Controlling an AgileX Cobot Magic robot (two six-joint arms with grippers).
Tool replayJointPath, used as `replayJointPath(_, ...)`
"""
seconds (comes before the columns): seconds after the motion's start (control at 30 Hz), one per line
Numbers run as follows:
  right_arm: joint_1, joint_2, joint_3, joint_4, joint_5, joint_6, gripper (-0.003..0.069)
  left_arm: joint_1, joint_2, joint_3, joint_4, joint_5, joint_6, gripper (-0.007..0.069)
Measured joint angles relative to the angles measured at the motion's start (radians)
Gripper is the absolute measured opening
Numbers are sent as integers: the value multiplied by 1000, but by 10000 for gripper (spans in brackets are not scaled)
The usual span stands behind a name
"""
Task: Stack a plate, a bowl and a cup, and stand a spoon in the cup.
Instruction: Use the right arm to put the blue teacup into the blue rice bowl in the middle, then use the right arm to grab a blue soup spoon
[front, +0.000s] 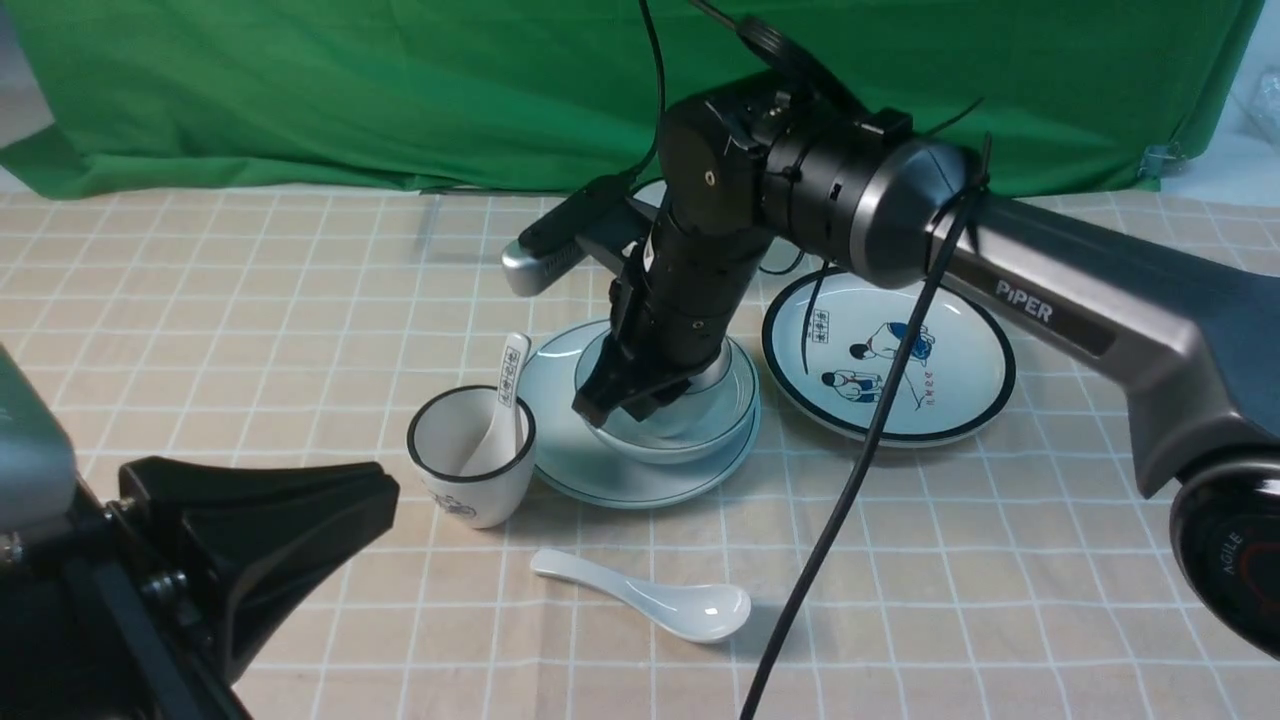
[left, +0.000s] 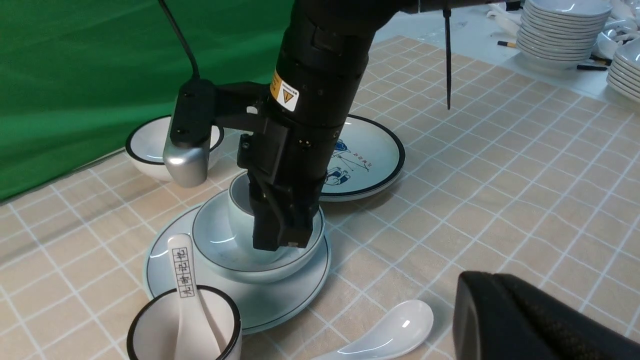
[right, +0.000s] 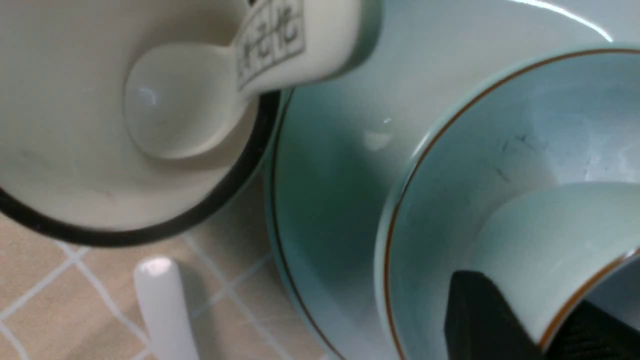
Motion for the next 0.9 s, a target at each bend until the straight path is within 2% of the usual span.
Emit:
replayJointPath(0.03, 0, 2, 0, 0, 0, 0, 148, 0, 0, 0, 0, 0, 0, -1)
replayJointPath(0.07, 0, 3, 0, -1, 0, 0, 219, 0, 0, 0, 0, 0, 0, -1)
replayJointPath(0.13, 0, 3, -2, -2, 5, 5, 275, 0, 0, 0, 0, 0, 0, -1)
replayJointPath(0.17, 0, 4, -13, -2, 19, 17, 358, 0, 0, 0, 0, 0, 0, -1)
replayJointPath(0.23, 0, -14, -43, -2, 53, 30, 462, 0, 0, 0, 0, 0, 0, -1)
replayJointPath(0.3, 0, -41, -81, -2, 102, 41, 507, 0, 0, 0, 0, 0, 0, -1)
replayJointPath(0.37, 1, -81, -121, -2, 166, 58, 505, 0, 0, 0, 0, 0, 0, -1)
replayJointPath(0.5, 17, -190, -130, 2, 208, 71, 395, 0, -1, 0, 0, -1, 0, -1)
replayJointPath(0.6, 57, -272, -34, 26, 208, 62, 323, 0, -19, -5, 0, 1, -12, -1)
replayJointPath(0.77, 158, -313, 208, 73, 191, -53, 338, 0, -88, -23, 0, -1, -31, -1)
replayJointPath(0.9, 193, -246, 323, 86, 74, -137, 375, 0, -119, -24, 0, 11, -33, -1)
